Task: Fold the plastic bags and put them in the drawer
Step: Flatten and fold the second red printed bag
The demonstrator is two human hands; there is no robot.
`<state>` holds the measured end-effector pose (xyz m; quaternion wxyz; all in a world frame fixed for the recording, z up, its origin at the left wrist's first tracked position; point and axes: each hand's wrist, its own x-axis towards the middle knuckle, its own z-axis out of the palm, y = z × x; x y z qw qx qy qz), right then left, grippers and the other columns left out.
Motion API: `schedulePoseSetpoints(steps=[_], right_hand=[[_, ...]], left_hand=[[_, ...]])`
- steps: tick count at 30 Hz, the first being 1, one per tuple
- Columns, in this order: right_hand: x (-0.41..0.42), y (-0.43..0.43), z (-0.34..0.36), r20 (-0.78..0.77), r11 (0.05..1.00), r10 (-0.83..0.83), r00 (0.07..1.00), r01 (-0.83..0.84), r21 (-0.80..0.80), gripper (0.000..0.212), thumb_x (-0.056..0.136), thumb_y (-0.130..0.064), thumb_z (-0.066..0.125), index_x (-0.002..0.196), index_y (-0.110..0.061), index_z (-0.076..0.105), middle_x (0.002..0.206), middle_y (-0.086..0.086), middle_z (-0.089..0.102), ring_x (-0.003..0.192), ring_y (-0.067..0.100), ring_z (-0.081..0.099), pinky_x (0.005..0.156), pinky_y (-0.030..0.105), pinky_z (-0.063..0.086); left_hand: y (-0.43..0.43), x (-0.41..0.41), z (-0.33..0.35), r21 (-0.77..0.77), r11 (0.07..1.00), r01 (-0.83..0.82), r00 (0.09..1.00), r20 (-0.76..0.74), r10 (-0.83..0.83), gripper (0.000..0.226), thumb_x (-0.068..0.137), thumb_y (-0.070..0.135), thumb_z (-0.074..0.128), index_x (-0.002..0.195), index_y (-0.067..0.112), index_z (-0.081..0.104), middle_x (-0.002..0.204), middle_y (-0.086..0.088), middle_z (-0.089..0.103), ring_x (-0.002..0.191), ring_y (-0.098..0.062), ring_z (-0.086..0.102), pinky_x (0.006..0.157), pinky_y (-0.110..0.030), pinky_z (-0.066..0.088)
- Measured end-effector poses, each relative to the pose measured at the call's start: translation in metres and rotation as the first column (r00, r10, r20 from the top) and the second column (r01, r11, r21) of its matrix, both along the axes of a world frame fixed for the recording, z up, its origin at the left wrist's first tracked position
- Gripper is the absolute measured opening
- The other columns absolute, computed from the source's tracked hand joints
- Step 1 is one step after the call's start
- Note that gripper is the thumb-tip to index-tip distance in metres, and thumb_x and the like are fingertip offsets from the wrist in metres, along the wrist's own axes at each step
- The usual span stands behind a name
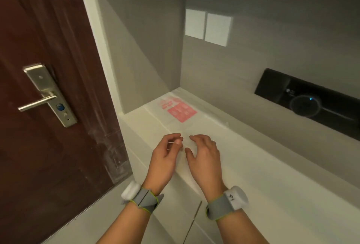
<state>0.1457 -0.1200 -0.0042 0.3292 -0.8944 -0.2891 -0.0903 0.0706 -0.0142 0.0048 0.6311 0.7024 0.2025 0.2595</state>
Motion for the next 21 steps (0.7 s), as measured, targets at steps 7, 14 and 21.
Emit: schedulePoseSetpoints(steps=[7,14,21], right_hand=[[0.024,0.025,-0.006,0.133,0.964,0.207,0.969,-0.18,-0.195,0.037,0.09,-0.01,0.057,0.126,-0.015,0.066,0.135,0.0,0.061,0.122,0.021,0.056,0.096,0.035,0.048],[0.028,0.017,-0.007,0.151,0.962,0.17,0.974,-0.13,-0.24,0.037,0.09,-0.025,0.06,0.126,-0.021,0.065,0.117,-0.003,0.07,0.103,0.02,0.065,0.089,0.036,0.048],[0.009,-0.022,-0.004,0.189,0.952,-0.012,0.982,0.069,-0.299,0.036,0.09,-0.035,0.059,0.124,-0.024,0.067,0.107,0.002,0.068,0.097,0.025,0.062,0.082,0.04,0.048]], left_hand=[[0.015,0.015,-0.002,0.082,0.994,-0.071,0.997,-0.014,0.072,0.019,0.1,0.024,0.057,0.117,0.023,0.065,0.115,0.013,0.068,0.104,0.001,0.062,0.083,-0.006,0.043],[0.021,0.017,-0.01,0.142,0.987,-0.08,0.996,-0.023,0.084,0.018,0.1,0.024,0.057,0.116,0.023,0.065,0.116,0.012,0.066,0.104,0.003,0.06,0.084,-0.005,0.042],[0.001,0.004,-0.017,0.203,0.979,0.02,0.999,-0.052,-0.009,0.02,0.1,0.027,0.056,0.118,0.025,0.063,0.118,0.014,0.064,0.108,0.004,0.059,0.092,-0.014,0.045]])
